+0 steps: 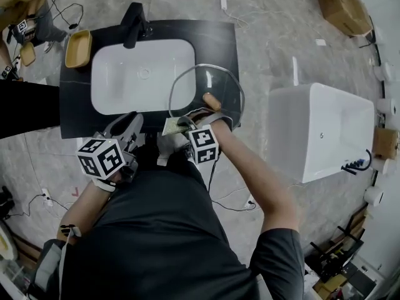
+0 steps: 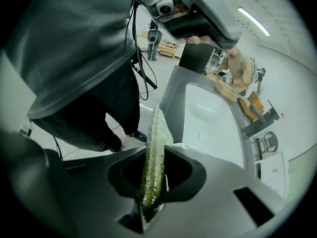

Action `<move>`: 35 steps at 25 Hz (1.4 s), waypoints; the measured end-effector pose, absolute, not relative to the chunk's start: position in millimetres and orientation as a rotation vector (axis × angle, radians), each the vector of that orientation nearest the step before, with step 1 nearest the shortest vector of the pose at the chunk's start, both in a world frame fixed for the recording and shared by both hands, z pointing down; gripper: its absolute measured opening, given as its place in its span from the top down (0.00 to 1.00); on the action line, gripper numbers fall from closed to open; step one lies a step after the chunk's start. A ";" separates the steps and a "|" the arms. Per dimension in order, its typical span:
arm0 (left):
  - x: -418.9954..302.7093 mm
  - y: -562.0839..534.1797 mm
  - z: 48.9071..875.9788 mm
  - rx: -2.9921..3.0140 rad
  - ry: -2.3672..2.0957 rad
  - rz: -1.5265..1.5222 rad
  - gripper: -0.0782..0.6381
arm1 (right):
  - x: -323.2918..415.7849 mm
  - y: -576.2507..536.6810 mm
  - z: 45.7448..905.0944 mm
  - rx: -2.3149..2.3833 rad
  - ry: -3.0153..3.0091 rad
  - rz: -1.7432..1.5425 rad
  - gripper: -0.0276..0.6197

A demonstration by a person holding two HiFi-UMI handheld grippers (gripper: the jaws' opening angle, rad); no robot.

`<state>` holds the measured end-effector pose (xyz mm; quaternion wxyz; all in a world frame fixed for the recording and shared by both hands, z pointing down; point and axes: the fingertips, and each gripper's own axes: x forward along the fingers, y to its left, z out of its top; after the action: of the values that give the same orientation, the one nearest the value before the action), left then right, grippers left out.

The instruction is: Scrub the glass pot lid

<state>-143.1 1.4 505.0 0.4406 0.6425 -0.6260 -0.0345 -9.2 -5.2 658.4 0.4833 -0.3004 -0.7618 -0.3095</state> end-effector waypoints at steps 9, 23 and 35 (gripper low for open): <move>-131.9 -11.8 501.6 1.639 -1.506 -0.050 0.79 | -8.3 -45.8 603.0 0.012 -2.313 -0.152 0.87; -150.2 -6.4 500.0 1.653 -1.518 0.073 0.79 | -31.8 -86.6 638.5 0.907 -2.324 1.112 0.87; -59.7 -56.5 503.5 1.866 -1.270 0.212 0.79 | 65.2 -68.0 651.8 1.132 -2.280 1.204 0.87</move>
<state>-59.7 -56.5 503.5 0.4234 0.7457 -0.5075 0.0845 65.2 -68.0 651.8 0.1623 0.3966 -0.7989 0.4220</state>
